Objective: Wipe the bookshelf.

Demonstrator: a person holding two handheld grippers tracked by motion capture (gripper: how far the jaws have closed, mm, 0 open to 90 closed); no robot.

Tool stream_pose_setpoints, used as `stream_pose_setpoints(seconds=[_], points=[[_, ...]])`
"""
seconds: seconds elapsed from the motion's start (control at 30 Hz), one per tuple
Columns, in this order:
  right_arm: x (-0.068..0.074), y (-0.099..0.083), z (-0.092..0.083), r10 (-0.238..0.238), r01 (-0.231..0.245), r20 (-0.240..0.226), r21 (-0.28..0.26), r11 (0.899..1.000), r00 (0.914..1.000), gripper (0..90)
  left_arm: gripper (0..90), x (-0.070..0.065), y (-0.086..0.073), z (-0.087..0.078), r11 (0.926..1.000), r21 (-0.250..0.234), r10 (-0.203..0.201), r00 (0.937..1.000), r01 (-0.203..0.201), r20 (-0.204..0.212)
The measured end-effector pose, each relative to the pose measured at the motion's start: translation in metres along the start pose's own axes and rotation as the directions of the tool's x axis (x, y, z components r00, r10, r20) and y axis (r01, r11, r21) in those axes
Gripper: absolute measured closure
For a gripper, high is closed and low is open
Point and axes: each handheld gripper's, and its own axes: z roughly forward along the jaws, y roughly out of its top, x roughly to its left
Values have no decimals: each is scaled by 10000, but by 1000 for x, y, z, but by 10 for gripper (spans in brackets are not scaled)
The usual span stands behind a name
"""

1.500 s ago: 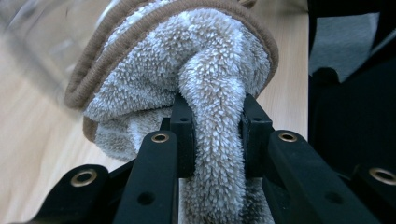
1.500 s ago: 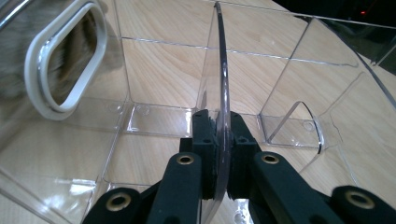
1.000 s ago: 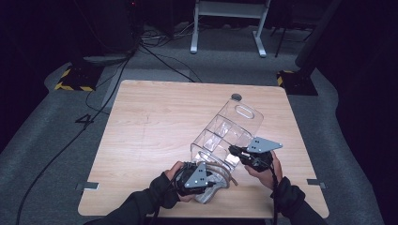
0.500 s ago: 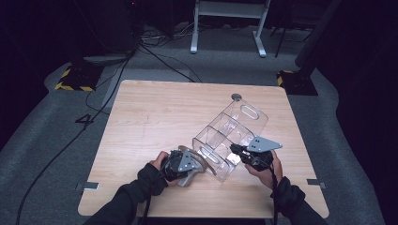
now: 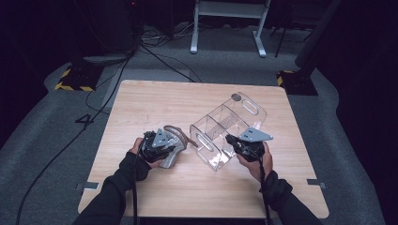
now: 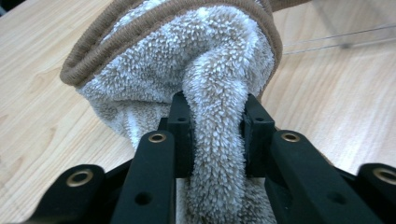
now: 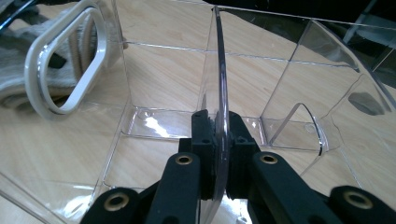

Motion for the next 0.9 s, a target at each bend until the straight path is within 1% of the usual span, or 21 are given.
stream_pose_setpoints(seconds=[0.07, 0.1, 0.13, 0.2, 0.23, 0.27, 0.3, 0.33, 0.37, 0.4, 0.43, 0.5, 0.53, 0.57, 0.63, 0.7, 0.77, 0.8, 0.83, 0.87, 0.9], points=[[0, 2, 5, -54, 54, 102, -22, 10000, 9999, 845, 674, -1, 0, 1, 10000, 24, -44, 10000, 44, -39], [1, 4, 7, -77, 77, 160, -26, 10000, 9998, 833, 629, -4, 1, 2, 10000, 35, -5, 10000, 5, 39], [1, 4, 7, -175, 175, 125, 16, 9998, 9998, 804, 586, -6, 3, 2, 9999, 71, 90, 10000, -90, -5], [2, 5, 4, -299, 299, 7, 47, 9995, 9996, 760, 526, -9, 5, -3, 10000, -92, 24, 10000, -24, -16], [2, 5, 1, -317, 318, -18, 45, 9995, 9995, 742, 478, -10, 6, -5, 9999, -100, 18, 9999, -19, -106], [2, 6, -1, -331, 331, -67, 33, 9994, 9994, 715, 431, -12, 8, -9, 9999, -154, 1, 10000, -2, -99], [2, 6, -4, -367, 367, -152, 4, 9993, 9992, 676, 400, -14, 9, -13, 9996, -274, -102, 9999, 103, 20], [2, 7, -7, -372, 372, -196, -3, 9993, 9991, 669, 379, -15, 9, -16, 9991, -396, -162, 9999, 160, -31], [2, 7, -10, -392, 392, -190, 8, 9992, 9991, 658, 355, -17, 10, -22, 9982, -561, -217, 9996, 206, -200], [2, 7, -14, -453, 453, -230, 4, 9990, 9987, 631, 301, -19, 10, -26, 9976, -635, -276, 9993, 259, -270], [2, 7, -16, -457, 455, -288, -46, 9990, 9985, 603, 278, -20, 10, -32, 9964, -792, -344, 9989, 317, -321], [1, 7, -24, -525, 521, -419, -118, 9986, 9977, 586, 264, -22, 10, -42, 9944, -1011, -355, 9983, 307, -465], [1, 7, -24, -525, 521, -419, -118, 9986, 9977, 586, 250, -22, 10, -42, 9944, -1011, -355, 9983, 307, -465], [1, 7, -29, -616, 610, -430, -157, 9980, 9972, 565, 250, -23, 9, -47, 9936, -1083, -355, 9986, 311, -389], [0, 6, -39, -642, 633, -526, -180, 9978, 9965, 516, 245, -25, 6, -58, 9940, -1076, -272, 9973, 198, -676], [-1, 4, -44, -697, 687, -563, -199, 9974, 9960, 492, 232, -25, 2, -64, 9941, -1068, -259, 9971, 182, -710], [-2, 1, -51, -842, 836, -562, -135, 9964, 9949, 473, 232, -26, -2, -70, 9961, -880, -171, 9962, 96, -849], [-2, -1, -53, -886, 881, -485, -125, 9960, 9949, 461, 228, -26, -5, -73, 9971, -764, -30, 9954, -44, -960], [-4, -3, -56, -892, 887, -514, -129, 9960, 9947, 453, 231, -26, -8, -76, 9976, -691, -85, 9947, 14, -1022], [-5, -5, -59, -890, 885, -599, -104, 9960, 9942, 448, 238, -26, -12, -80, 9984, -562, 47, 9943, -108, -1069], [-6, -8, -62, -971, 971, -638, -35, 9953, 9932, 443, 238, -26, -14, -82, 9986, -511, 33, 9932, -93, -1161]])
